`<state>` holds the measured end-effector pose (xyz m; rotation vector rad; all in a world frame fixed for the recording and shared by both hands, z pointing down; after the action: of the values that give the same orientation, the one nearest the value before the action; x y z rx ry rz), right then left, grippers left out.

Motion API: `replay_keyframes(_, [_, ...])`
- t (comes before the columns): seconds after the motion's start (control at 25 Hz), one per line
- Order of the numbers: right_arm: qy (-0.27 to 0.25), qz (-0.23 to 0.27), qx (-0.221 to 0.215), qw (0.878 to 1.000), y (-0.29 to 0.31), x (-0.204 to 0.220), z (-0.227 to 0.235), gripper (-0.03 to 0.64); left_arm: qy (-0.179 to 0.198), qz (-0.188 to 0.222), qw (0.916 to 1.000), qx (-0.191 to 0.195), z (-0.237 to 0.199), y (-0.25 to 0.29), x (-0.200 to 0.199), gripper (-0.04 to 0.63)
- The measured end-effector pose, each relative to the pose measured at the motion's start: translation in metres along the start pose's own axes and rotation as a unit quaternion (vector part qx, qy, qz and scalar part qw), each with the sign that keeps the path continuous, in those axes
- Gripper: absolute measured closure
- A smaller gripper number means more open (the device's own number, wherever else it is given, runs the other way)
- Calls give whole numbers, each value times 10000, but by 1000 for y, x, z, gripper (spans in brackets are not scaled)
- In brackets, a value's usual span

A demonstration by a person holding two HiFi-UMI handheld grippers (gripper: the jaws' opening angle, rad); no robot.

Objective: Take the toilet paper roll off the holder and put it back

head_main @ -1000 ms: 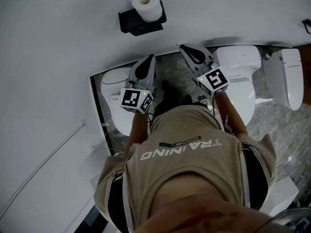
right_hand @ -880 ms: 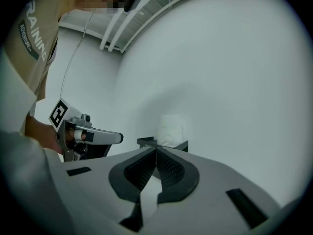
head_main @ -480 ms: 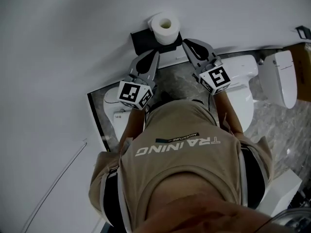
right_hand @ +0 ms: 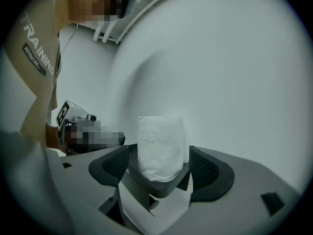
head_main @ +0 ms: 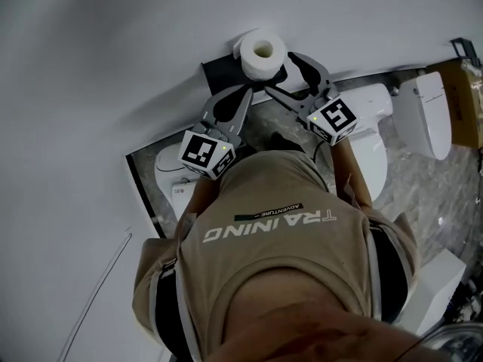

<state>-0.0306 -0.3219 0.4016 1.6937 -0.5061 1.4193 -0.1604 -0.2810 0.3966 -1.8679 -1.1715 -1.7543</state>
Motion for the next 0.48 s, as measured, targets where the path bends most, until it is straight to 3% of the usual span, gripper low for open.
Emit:
replay_keyframes(0.24, [-227,-201,-396,9988,26,-10,8,262,-50,-71,9991,-419,0,-2,-6,595])
replay_keyframes(0.48, [-189,-280,-490,9982,49,-16,5,263,-92,-54,9967,-802,-4,-15,-7,595])
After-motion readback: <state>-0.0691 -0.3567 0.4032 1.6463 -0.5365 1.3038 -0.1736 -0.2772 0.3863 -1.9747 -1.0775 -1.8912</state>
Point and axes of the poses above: the fingertips, and each gripper's own axes: y forward along the fingers, z to its right, x out of its underside, the point moved 5 cm from there along -y, backward along the fingers, and after that the axes turned 15 degrees about -z, right-handed, at the moved point
